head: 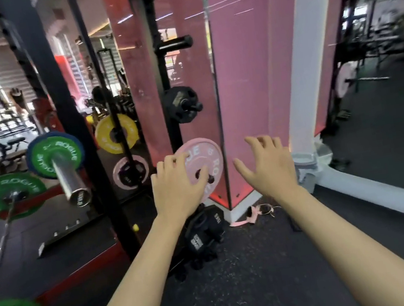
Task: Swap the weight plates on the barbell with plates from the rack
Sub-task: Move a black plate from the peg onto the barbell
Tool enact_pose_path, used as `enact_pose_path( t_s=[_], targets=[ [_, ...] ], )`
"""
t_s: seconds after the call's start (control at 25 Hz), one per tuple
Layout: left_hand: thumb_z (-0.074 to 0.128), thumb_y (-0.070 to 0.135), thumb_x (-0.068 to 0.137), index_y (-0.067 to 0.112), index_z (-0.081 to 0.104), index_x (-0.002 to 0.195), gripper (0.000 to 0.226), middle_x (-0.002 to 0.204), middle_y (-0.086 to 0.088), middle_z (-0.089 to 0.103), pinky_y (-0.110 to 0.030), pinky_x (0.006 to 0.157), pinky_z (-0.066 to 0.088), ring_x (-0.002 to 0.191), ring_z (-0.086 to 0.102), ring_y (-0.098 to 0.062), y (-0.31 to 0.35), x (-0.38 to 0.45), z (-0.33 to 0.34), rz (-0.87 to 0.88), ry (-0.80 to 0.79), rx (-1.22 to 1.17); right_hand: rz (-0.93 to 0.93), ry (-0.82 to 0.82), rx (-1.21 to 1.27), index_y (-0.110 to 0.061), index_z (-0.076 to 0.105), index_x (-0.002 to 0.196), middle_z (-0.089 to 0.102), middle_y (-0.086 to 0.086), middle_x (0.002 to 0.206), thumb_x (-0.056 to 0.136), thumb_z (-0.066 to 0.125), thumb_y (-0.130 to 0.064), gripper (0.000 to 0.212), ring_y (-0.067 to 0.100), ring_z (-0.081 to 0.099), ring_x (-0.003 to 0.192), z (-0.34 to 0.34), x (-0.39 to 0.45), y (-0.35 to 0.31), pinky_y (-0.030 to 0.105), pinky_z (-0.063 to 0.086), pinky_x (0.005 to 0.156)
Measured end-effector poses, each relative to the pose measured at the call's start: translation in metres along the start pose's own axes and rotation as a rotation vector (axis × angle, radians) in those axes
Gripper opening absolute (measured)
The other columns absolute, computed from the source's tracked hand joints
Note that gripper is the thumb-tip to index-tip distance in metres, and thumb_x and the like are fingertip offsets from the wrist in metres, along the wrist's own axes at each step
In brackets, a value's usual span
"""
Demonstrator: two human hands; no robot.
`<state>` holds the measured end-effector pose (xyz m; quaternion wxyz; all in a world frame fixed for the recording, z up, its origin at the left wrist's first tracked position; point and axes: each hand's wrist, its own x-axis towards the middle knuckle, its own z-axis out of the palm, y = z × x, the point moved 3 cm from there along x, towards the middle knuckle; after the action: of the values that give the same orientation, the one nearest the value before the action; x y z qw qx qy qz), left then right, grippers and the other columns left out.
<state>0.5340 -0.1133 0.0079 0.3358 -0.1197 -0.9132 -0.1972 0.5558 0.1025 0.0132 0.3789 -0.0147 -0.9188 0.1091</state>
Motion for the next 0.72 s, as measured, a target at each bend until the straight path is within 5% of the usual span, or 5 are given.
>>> enact_pose_path(
  t_s=[0.4,0.72],
  targets=[
    [0.037,0.066,0.087,0.025,0.054,0.129,0.061,0.121,0.002,0.055,-0.043,0.093,0.04,0.112,0.047,-0.022,0.148,0.115,0.159,0.087,0.009,-0.102,0.164,0.115,-0.075,-0.018,0.052,0.132,0.059,0.008,0.117,0.089,0.049,-0.057,0.059,0.028,0.049,0.105,0.012,0.08,0.211,0.043,0.042,0.082],
    [0.034,0.064,0.085,0.026,0.054,0.126,0.06,0.118,0.001,0.055,-0.042,0.088,0.035,0.108,0.047,-0.024,0.105,0.182,0.214,-0.064,0.037,0.085,0.072,-0.034,0.132,-0.017,0.049,0.135,0.058,0.008,0.122,0.091,0.049,-0.055,0.058,0.027,0.05,0.11,0.123,0.164,0.221,0.044,0.044,0.09]
  ],
)
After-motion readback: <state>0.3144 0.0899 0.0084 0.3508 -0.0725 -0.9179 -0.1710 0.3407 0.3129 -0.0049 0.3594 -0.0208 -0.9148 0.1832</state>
